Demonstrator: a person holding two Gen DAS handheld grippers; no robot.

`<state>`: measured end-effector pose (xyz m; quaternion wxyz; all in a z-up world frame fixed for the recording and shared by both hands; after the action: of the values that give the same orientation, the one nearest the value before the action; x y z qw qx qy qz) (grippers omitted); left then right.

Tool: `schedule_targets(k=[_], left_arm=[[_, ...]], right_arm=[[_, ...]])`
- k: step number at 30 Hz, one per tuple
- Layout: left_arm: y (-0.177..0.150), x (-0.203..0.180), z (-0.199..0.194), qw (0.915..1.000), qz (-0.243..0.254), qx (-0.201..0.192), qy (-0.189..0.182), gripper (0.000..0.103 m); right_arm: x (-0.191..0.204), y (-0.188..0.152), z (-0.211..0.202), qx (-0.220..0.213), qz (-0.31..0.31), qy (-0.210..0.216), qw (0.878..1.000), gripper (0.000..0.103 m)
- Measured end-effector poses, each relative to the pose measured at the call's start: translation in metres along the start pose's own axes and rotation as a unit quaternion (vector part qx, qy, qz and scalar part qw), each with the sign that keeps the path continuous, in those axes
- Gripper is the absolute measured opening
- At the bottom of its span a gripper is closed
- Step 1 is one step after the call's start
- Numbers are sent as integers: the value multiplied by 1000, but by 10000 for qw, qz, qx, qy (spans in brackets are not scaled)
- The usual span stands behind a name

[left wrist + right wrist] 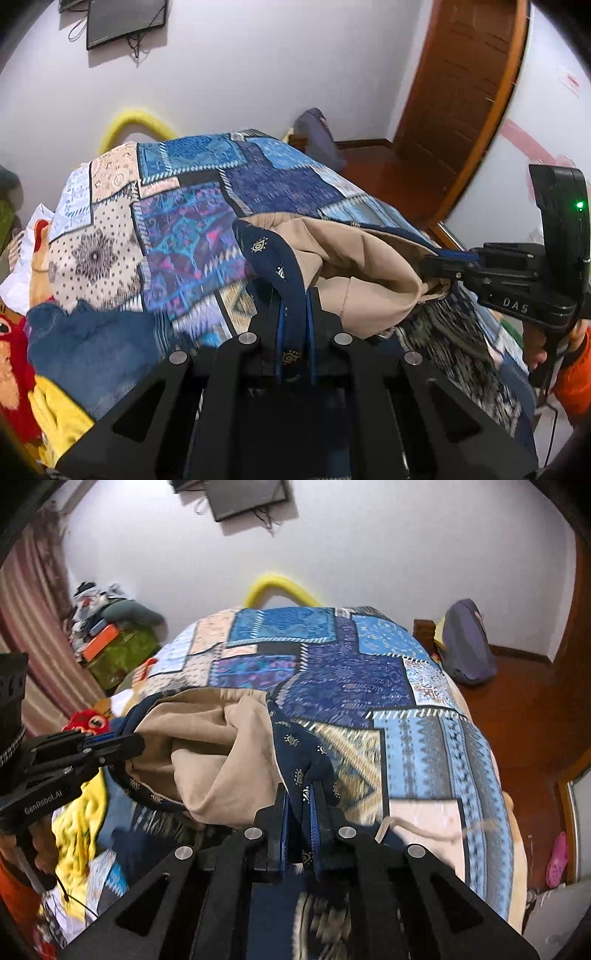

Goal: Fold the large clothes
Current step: 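Fold the hood down over the hoodie body with both tools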

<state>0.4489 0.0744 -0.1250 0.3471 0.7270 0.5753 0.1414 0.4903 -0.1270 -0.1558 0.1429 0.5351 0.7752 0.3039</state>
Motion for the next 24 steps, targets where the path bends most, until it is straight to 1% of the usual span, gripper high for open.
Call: schedule_targets(k=[3,6,8,12,13,17,20,21,23,24], left_arm=[[-30,-10,-12,9997,8,155,-173,10],[-61,-16,-15,9990,-52,332,-309,10],[-82,-20,-16,9986,-44,429,-307,10],[-123,-27,-13,9968,-39,719,-353,10],[-134,-26,-10,9963,-31,807,-296,10],[-163,-19,3,9946,-81,1034,-34,10],[-180,-11,12,9937,-214,1099,93,10],[-184,-8,14,9935,-261,1100,110,10],[-192,-5,17,9935,-333,1088,101,11],[-195,-4,18,9934,-357,1081,103,11]], right_arm=[[8,-31,-27,-12,18,149,9999,7],[12,-66,-44,121,60,273,9995,7],[14,-90,-50,212,54,268,9994,7],[18,-135,-56,419,-148,122,9989,7],[17,-144,-57,447,-177,82,9988,7],[11,-168,-55,428,-404,-367,9976,8],[0,-181,-47,545,-682,-1031,9908,8],[-3,-184,-45,586,-721,-1129,9893,8],[-10,-191,-43,654,-710,-1183,9883,8],[-13,-192,-42,666,-707,-1222,9877,10]])
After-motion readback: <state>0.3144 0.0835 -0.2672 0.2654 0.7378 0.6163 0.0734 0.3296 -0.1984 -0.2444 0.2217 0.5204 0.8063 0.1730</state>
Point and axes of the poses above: each gripper's, at about its wrist camera, not at the fingertips, and z roughly the way its jaws point, x to its left, y to its top, the point moved 3 cm from there along z, roughly the way its jaws point, and after that the axes turned 4 degrees about -y, right-handed, at the moved point
